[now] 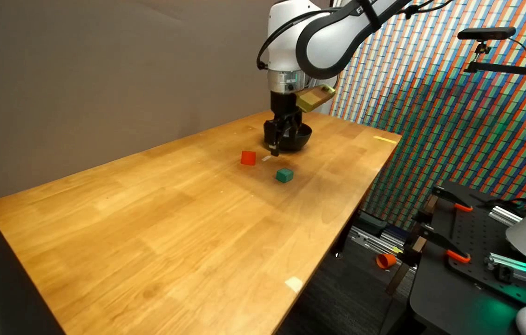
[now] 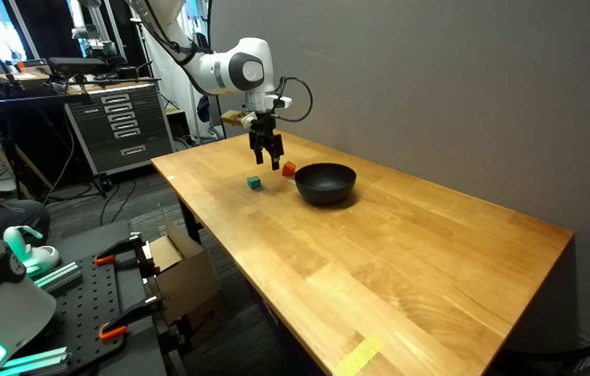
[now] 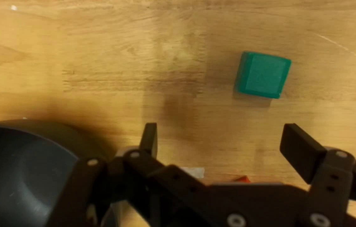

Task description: Get the yellow and green blocks from the table and put them in the black bowl

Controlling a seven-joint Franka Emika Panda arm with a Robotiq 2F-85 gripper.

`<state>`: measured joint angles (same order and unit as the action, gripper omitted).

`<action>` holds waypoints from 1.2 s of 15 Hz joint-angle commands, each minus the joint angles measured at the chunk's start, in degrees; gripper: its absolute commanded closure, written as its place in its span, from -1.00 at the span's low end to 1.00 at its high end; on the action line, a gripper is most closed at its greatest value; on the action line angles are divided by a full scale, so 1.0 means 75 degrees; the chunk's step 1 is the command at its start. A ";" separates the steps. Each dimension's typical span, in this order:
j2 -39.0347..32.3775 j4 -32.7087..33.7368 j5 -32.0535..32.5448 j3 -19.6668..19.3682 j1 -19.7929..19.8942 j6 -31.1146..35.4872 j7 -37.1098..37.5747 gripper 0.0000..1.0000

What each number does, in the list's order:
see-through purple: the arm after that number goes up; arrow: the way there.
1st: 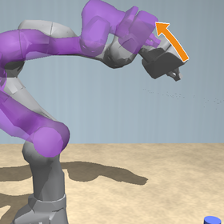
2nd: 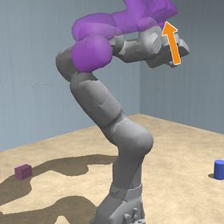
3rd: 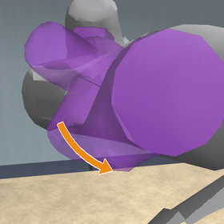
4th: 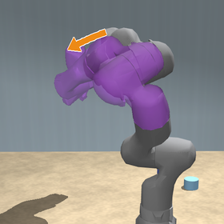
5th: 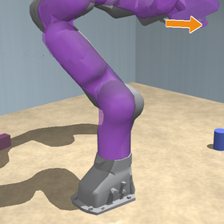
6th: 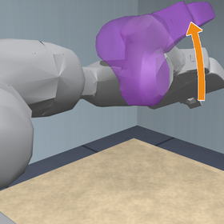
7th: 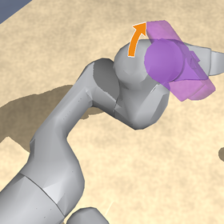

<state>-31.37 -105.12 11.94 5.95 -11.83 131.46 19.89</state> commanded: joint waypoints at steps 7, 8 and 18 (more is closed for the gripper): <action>-0.0841 0.0197 -0.1875 -0.0088 -0.0225 -0.0394 0.0573 -1.00; -0.0842 0.0159 -0.1924 -0.0114 -0.0295 -0.0373 0.0642 -1.00; -0.0189 -0.0196 0.0122 -0.1153 -0.1685 -0.0230 0.2204 0.70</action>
<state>-36.19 -104.08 7.83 0.44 -21.64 130.73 32.43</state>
